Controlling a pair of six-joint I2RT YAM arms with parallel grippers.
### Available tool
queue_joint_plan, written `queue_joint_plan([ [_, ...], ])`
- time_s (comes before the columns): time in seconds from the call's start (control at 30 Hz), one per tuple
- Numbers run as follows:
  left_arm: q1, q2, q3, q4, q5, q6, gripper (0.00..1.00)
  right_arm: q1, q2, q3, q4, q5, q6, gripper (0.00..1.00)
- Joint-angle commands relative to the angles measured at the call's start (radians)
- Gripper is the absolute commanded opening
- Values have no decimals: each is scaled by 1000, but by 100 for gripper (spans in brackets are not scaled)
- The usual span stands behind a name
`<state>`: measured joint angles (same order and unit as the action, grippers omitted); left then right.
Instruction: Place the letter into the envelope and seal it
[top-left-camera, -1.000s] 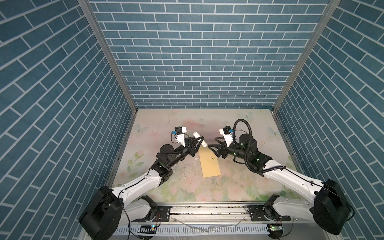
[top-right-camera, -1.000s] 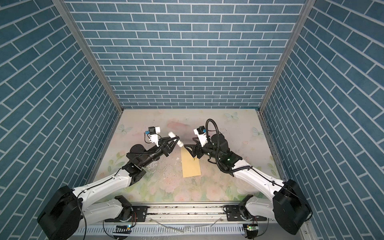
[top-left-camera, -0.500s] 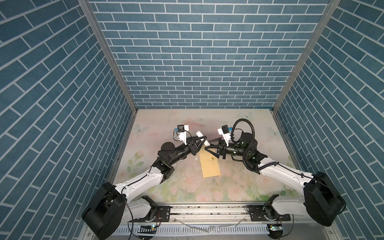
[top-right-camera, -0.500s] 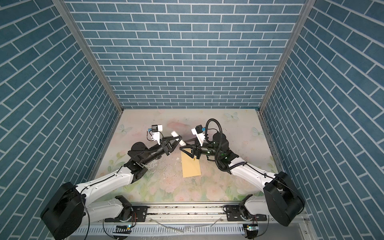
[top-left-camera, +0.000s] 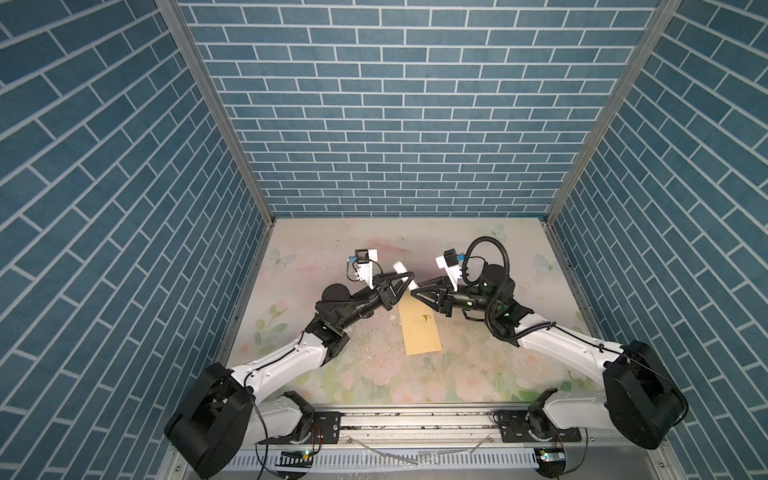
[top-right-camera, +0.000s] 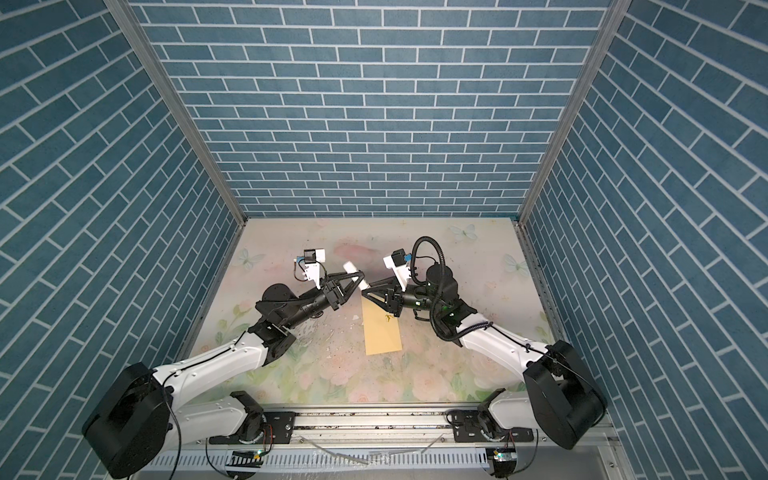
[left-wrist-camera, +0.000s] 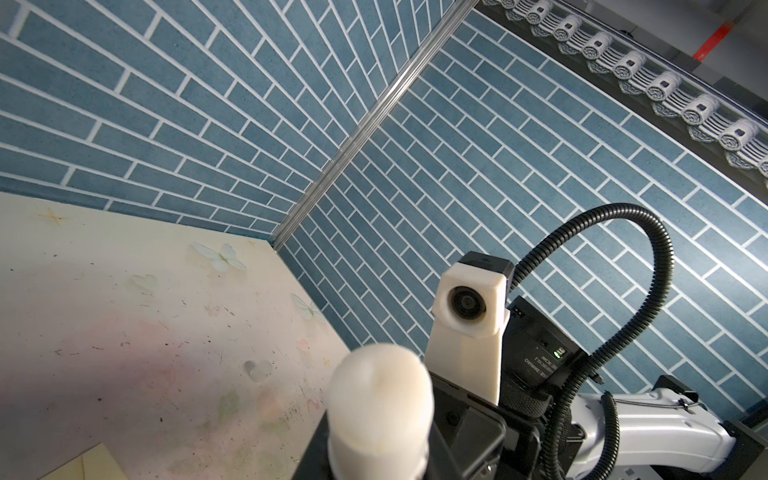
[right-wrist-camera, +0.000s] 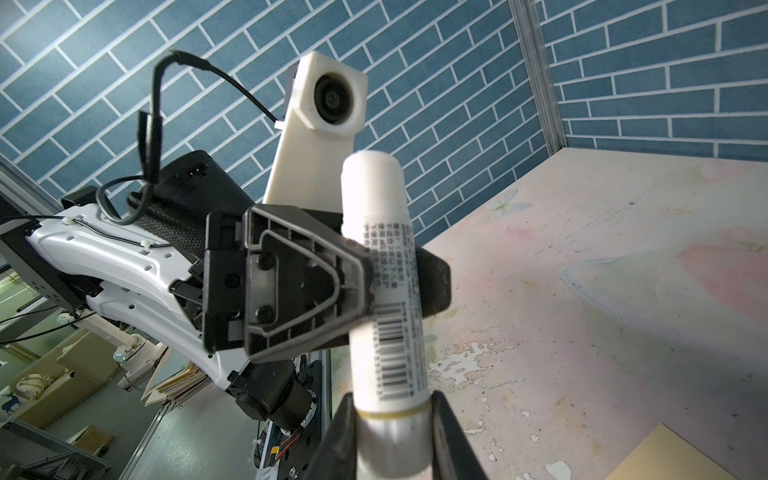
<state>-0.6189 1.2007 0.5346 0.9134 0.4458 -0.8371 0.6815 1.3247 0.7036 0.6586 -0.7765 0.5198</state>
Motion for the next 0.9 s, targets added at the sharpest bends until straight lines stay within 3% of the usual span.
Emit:
queue_joint_plan([
  [0.0,5,2,24,18,-8,27,0,1,-9,14,-12,49,11,2],
  [0.13,5,-3,25,-32,-27,48,0,5,-44,29,-122,205,-35,0],
  [0.23,4,-5,25,-54,-40,60,0,34,-82,49,-245,405,-109,0],
  [0.43,2,5,33,-104,-66,72,0,241,-75,180,-498,1079,-357,0],
  [0.53,2,16,34,-99,-71,68,0,321,-12,242,-514,1342,-435,0],
  [0.7,1,33,36,-94,-74,61,0,431,131,326,-448,1665,-609,0],
  [0.87,1,38,36,-93,-77,61,0,497,259,363,-275,1846,-826,0],
])
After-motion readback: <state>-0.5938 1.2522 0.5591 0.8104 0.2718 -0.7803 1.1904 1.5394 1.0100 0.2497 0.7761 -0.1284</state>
